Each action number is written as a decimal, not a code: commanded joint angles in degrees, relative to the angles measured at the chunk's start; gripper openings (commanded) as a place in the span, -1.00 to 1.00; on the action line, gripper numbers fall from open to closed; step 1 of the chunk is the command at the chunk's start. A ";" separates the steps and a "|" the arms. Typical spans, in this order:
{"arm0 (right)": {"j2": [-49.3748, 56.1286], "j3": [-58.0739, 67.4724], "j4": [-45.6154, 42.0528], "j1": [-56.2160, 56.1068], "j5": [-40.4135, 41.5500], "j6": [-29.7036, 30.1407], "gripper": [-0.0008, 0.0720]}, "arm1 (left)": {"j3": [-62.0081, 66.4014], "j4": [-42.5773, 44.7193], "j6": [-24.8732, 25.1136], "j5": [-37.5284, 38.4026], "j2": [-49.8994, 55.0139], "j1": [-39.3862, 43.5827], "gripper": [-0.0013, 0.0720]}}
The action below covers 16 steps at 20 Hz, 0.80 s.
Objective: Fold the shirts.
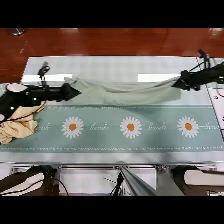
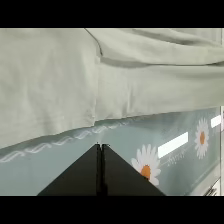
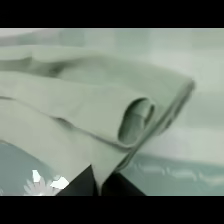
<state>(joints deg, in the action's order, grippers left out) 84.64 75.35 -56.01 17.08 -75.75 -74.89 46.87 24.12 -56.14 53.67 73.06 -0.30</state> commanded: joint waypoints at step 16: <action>-51.71 -22.14 -2.86 -0.15 -7.65 -8.70 -0.92 | 45.59 21.68 -31.15 -1.14 37.05 50.99 -0.92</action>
<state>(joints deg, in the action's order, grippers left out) 34.81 53.45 -60.03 16.95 -82.74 -83.09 86.26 44.56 -83.68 46.87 103.70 45.65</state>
